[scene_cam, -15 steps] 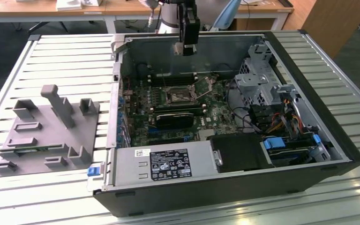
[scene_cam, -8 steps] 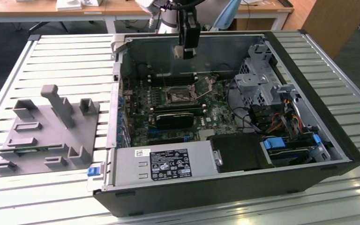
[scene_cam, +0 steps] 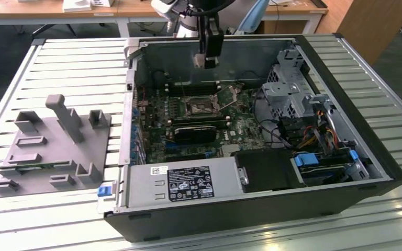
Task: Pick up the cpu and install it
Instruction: 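Place the cpu into insertion slot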
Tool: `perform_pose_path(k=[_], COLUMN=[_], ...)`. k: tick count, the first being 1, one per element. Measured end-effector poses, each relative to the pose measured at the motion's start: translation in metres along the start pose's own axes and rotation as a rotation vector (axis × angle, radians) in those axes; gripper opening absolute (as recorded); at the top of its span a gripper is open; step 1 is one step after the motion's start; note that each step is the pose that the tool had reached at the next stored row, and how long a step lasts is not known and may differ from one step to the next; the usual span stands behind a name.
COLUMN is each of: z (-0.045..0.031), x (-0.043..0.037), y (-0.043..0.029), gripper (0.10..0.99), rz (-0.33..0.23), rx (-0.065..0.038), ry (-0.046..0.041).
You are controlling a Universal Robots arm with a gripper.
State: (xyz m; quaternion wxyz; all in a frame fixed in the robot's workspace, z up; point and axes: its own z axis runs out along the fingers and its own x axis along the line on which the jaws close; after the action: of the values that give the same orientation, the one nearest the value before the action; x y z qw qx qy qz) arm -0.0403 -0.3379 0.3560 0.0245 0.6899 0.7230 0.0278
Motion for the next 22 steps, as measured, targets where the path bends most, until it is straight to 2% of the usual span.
perform_pose_path(k=[4, 8, 10, 14, 22], z=[0.0051, 0.0120, 0.0156, 0.0219, 0.0287], x=[0.0000, 0.0000, 0.0002, 0.0004, 0.0005], y=[-0.0004, -0.0009, -0.0011, -0.0016, -0.0021], gripper=[0.529, 0.529, 0.529, 0.529, 0.529], rz=[-0.057, -0.062, -0.055, 0.001, 0.006], rx=[0.000, 0.000, 0.000, 0.000, 0.000], ry=[0.0042, 0.0046, 0.0037, -0.0011, -0.0015])
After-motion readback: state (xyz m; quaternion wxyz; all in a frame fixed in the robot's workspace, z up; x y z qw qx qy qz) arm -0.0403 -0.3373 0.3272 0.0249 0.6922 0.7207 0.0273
